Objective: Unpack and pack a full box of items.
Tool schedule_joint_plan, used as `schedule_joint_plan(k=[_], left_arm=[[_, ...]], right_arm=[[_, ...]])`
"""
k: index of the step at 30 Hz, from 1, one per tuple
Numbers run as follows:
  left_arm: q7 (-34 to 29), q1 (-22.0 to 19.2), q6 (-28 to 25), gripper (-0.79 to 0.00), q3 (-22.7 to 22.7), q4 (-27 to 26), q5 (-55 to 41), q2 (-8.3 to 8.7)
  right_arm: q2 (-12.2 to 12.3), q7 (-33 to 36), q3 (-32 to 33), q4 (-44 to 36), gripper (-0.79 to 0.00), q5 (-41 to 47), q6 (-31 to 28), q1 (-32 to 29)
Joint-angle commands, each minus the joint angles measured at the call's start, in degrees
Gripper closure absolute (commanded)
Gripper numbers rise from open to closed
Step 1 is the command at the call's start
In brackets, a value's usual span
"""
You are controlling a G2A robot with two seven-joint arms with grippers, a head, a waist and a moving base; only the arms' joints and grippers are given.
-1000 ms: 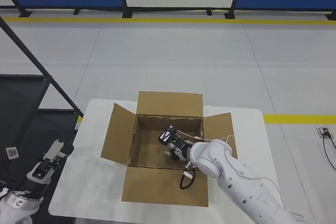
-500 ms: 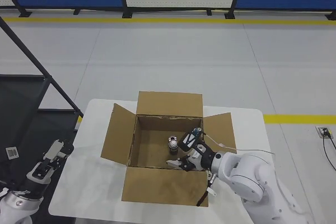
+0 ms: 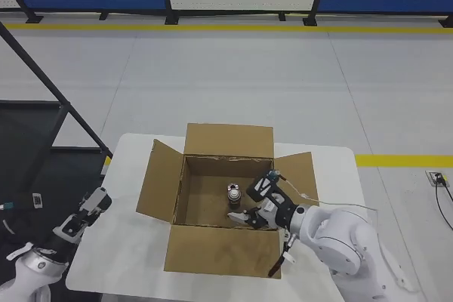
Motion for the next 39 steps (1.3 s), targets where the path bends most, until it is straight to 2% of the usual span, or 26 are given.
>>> schedule_joint_plan(k=[1, 4, 8, 9, 12, 15, 20, 24, 27, 32, 39], left_arm=[[-2.91, -2.39, 0.84, -0.785, 1.78, 1.47, 3.55, 0.45], [-4.59, -4.85, 1.29, -0.785, 4.35, 3.13, 9.01, 0.96], [-5.38, -6.26, 1.84, -0.785, 7.71, 4.27, 11.68, 1.27], [-5.8, -6.45, 1.67, -0.785, 8.34, 4.24, 12.16, 1.36], [-7.11, -6.56, 0.59, -0.785, 9.98, 3.58, 12.35, 1.6], [-8.0, -6.7, 0.62, -0.785, 11.27, 3.06, 11.9, 1.8], [-10.1, -7.95, 1.24, -0.785, 13.87, 2.76, 12.28, 2.2], [-11.33, -8.4, 1.0, -0.785, 16.28, 1.83, 13.12, 2.46], [-11.79, -8.99, 1.24, -0.785, 18.23, 1.5, 13.97, 2.62], [-11.82, -10.64, 1.84, -0.785, 22.05, 2.57, 16.36, 2.79], [-12.58, -12.89, 2.5, -0.785, 26.79, 4.53, 18.97, 3.0]], right_arm=[[0.42, -2.02, 4.26, -0.73, -0.785, 5.02, -1.42, -1.51], [1.22, -4.21, 11.7, -1.92, -0.785, 14.48, -4.94, -5.24], [2.22, -6.41, 21.74, -2.35, -0.785, 24.14, -8.06, -10.82], [2.43, -7.01, 24.16, -2.25, -0.785, 25.22, -7.88, -12.13], [2.78, -9.6, 29.74, -1.91, -0.785, 23.4, -2.56, -15.54], [3.15, -5.67, 31.23, 1.53, -0.785, 29.95, -1.93, -16.1], [4.11, 4.74, 31.67, 9.97, -0.785, 42.03, -6.5, -12.97], [4.81, 10.42, 30.79, 14.95, -0.785, 44.49, -4.41, -9.61], [5.16, 11.91, 29.27, 17.86, -0.785, 42.56, -1.42, -7.22], [5.42, 14.75, 25.5, 22.63, -0.785, 43.14, -0.22, -3.45], [5.47, 18.12, 21.06, 25.46, -0.785, 49.8, -4.38, 0.52]])
